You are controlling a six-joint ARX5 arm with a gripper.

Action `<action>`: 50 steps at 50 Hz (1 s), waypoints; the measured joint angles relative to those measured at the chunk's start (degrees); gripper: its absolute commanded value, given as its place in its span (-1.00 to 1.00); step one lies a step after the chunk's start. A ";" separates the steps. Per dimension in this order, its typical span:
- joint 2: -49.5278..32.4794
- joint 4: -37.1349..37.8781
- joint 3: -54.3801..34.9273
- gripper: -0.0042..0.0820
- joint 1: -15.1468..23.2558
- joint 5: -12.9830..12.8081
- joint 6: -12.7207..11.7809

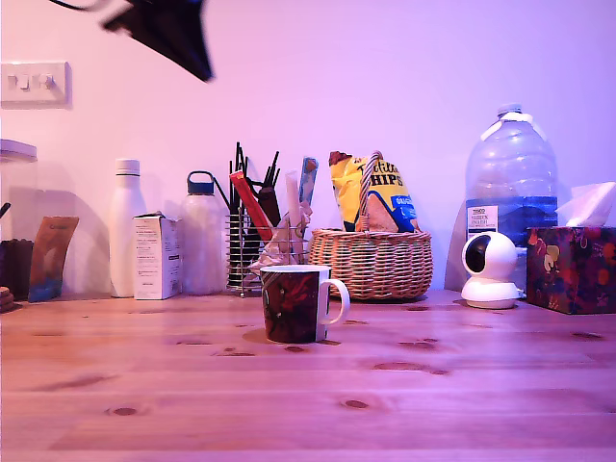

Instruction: Pick up the coffee capsules from the table one by one and drop them inside the nearest coffee cup

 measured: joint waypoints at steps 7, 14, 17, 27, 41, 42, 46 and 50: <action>-3.89 3.93 -7.21 -0.95 3.61 0.07 -1.20; -7.61 9.14 -16.06 -0.95 7.91 0.11 -1.66; -9.51 11.78 -20.26 -0.95 9.75 0.90 -1.81; -17.20 21.20 -34.21 -0.95 14.75 2.64 -4.59; -29.42 35.17 -52.33 -0.95 16.81 2.75 -7.13; -30.47 36.35 -53.64 -0.95 16.81 2.75 -7.72; -34.47 40.22 -58.49 -0.95 16.79 2.71 -7.85; -38.49 42.56 -62.88 -0.95 16.79 2.51 -8.74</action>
